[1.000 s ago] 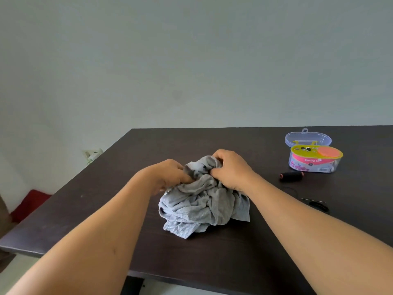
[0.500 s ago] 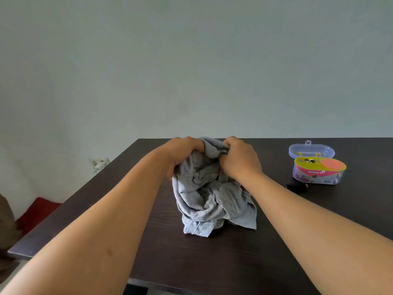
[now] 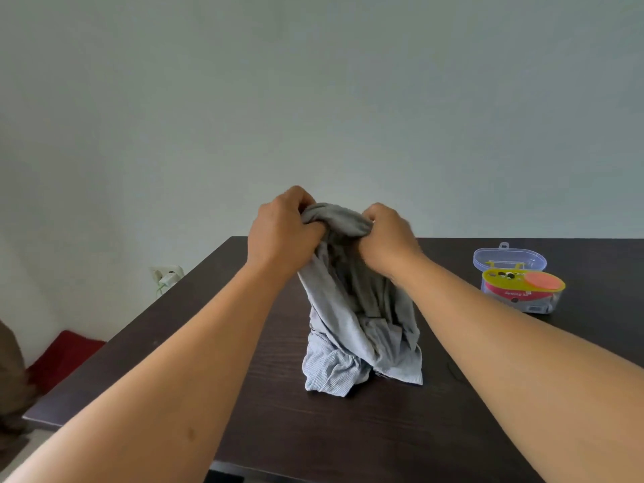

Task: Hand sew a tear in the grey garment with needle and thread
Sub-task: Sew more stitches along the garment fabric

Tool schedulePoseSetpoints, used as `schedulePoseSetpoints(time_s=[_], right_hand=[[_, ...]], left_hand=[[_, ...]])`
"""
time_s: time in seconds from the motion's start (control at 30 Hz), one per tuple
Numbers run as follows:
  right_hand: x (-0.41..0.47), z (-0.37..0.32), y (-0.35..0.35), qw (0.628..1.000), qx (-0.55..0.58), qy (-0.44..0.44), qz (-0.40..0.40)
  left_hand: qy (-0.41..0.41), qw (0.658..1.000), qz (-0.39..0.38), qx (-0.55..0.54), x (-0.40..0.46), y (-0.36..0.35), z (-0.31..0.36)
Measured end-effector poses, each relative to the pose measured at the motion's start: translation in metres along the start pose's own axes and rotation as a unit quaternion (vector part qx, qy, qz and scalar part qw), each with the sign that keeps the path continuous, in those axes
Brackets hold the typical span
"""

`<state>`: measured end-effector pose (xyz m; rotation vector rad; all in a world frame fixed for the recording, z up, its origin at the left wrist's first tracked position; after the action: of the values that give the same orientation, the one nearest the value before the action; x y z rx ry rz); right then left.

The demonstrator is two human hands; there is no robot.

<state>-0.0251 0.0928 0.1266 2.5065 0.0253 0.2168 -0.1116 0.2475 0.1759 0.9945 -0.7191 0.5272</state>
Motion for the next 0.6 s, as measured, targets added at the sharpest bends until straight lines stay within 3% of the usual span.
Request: schedulePoseSetpoints(time_s=[0.1, 0.17, 0.23, 0.3, 0.37, 0.43, 0.5, 0.6], right_hand=[[0.008, -0.002, 0.021, 0.992, 0.049, -0.097, 0.056], [0.015, 0.002, 0.023, 0.985, 0.091, -0.142, 0.035], [0.019, 0.008, 0.022, 0.988, 0.073, -0.134, 0.025], [0.02, 0.018, 0.023, 0.993, -0.027, -0.112, 0.031], [0.02, 0.034, 0.025, 0.987, -0.107, -0.113, 0.039], [0.021, 0.053, 0.031, 0.983, -0.093, -0.15, 0.049], [0.023, 0.072, 0.031, 0.975, 0.021, -0.22, 0.03], [0.023, 0.069, 0.011, 0.928, 0.222, -0.293, -0.067]], left_hand=[[0.055, 0.976, -0.148, 0.148, -0.014, -0.012, -0.023], [0.114, 0.965, -0.194, 0.135, -0.026, -0.017, -0.045], [0.267, 0.955, -0.111, -0.074, -0.037, -0.013, -0.071], [0.399, 0.879, 0.031, -0.261, -0.045, -0.007, -0.094], [0.45, 0.829, 0.126, -0.308, -0.049, 0.005, -0.115], [0.476, 0.797, 0.201, -0.313, -0.055, 0.019, -0.134], [0.493, 0.796, 0.214, -0.278, -0.063, 0.027, -0.15], [0.476, 0.852, 0.107, -0.188, -0.07, 0.02, -0.149]])
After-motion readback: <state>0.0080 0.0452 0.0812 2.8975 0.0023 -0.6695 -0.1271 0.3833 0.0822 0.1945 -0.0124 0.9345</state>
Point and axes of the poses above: each hand's wrist, its own x-axis towards the middle knuckle, its own y-axis out of the back of the hand, z = x × y, the point moved 8 cm from there along x, towards the middle knuckle, and after that the axes turned 15 degrees about -y, right-handed, at the moved point
